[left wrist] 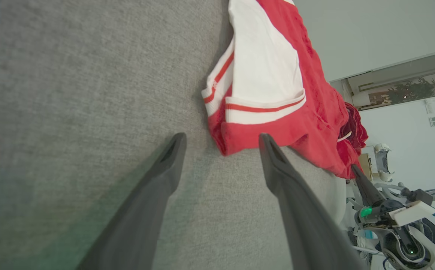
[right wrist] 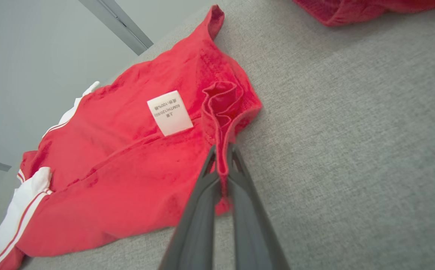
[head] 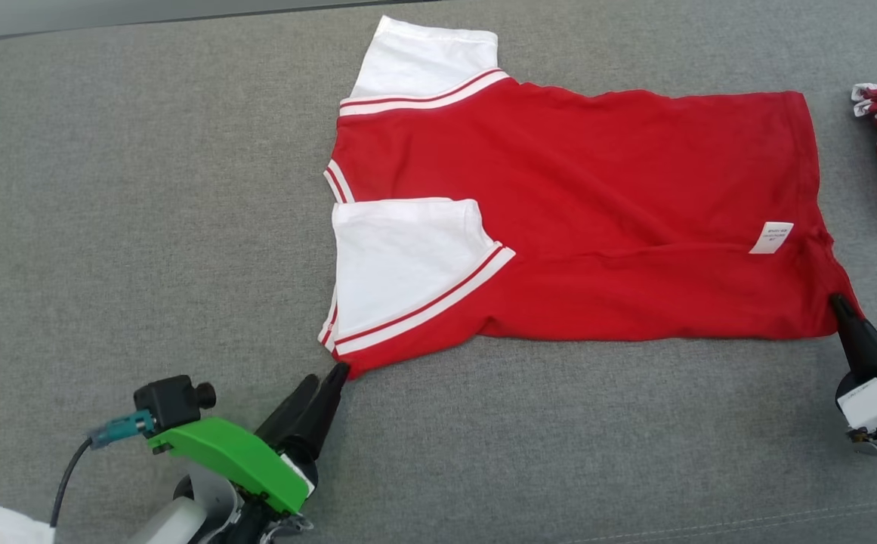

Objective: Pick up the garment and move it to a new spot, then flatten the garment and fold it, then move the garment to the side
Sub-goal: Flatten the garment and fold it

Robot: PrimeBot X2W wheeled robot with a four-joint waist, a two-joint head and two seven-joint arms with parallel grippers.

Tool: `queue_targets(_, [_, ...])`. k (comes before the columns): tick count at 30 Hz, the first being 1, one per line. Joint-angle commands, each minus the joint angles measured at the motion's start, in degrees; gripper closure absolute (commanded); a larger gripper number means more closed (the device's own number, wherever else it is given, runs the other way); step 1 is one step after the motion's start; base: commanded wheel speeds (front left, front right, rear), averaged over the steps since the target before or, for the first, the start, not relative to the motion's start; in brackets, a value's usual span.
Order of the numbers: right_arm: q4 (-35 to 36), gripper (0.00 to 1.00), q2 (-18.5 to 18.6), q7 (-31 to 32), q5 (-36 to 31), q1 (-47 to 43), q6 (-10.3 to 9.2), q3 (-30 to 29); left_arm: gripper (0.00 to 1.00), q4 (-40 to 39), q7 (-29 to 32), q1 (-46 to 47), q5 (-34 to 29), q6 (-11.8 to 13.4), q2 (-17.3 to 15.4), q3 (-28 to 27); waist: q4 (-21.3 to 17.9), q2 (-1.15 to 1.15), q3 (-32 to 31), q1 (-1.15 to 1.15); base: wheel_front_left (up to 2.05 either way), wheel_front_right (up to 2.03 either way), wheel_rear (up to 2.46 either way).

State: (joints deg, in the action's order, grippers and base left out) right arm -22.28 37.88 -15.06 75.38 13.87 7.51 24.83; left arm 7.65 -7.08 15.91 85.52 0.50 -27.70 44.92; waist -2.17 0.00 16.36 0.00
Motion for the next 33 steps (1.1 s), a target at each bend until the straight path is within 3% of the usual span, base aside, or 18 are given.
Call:
queue_targets(1, [-0.07, 1.0, 0.04, -0.19, -0.66, 1.21, -0.05, 0.54, 0.0, 0.82, 0.63, 1.64, -0.53, -0.63, 0.98, 0.46, -0.05, 0.0, 0.62, 0.0, 0.0, 0.0, 0.0])
queue_targets(5, [-0.09, 1.0, 0.56, -0.19, -0.5, 2.6, -0.05, 1.0, 0.0, 3.09, 2.42, 3.93, -0.39, -1.48, 2.66, 1.25, -0.11, 0.0, 1.39, 0.0, 0.0, 0.0, 0.0])
queue_targets(6, [-0.14, 1.0, 0.7, -0.19, -0.6, 2.84, -0.05, 1.11, 0.06, 3.7, 2.69, 4.45, -0.5, -1.65, 3.15, 1.43, -0.15, 0.0, 1.53, 0.0, 0.0, 0.0, 0.0])
queue_targets(7, [-0.2, 1.0, 0.84, -0.19, -0.66, 3.03, -0.05, 1.19, 0.62, 4.4, 3.04, 4.99, -0.69, -2.1, 3.58, 1.73, -0.18, 0.0, 1.64, 0.0, 0.0, 0.0, 0.0])
queue_targets(8, [-0.24, 1.0, 0.99, -0.19, -0.65, 3.09, -0.05, 1.2, 1.0, 5.06, 3.18, 5.41, -0.77, -2.55, 4.03, 1.93, -0.18, 0.0, 1.74, 0.0, 0.0, 0.0, 0.0])
queue_targets(13, [-0.43, 1.0, 1.4, -0.2, -0.41, 3.19, -0.05, 1.14, 1.0, 6.96, 2.91, 6.11, -0.78, -4.63, 4.64, 1.75, -0.16, 0.0, 1.72, 0.0, 0.0, 0.0, 0.0])
queue_targets(20, [-0.48, 1.0, 1.1, -0.2, -0.06, 1.74, -0.05, 0.42, 1.0, 5.28, 1.02, 3.1, 0.23, -5.61, 2.16, 0.13, 0.55, 0.0, 1.21, 0.0, 0.0, 0.0, 0.0])
queue_targets(33, [4.02, 1.0, 3.06, -0.2, 1.64, -6.56, -0.05, -1.09, 1.0, -3.46, -0.97, -4.6, 2.15, -2.77, -1.58, -0.78, 3.81, 0.0, 1.45, 0.0, 0.0, 0.0, 0.0])
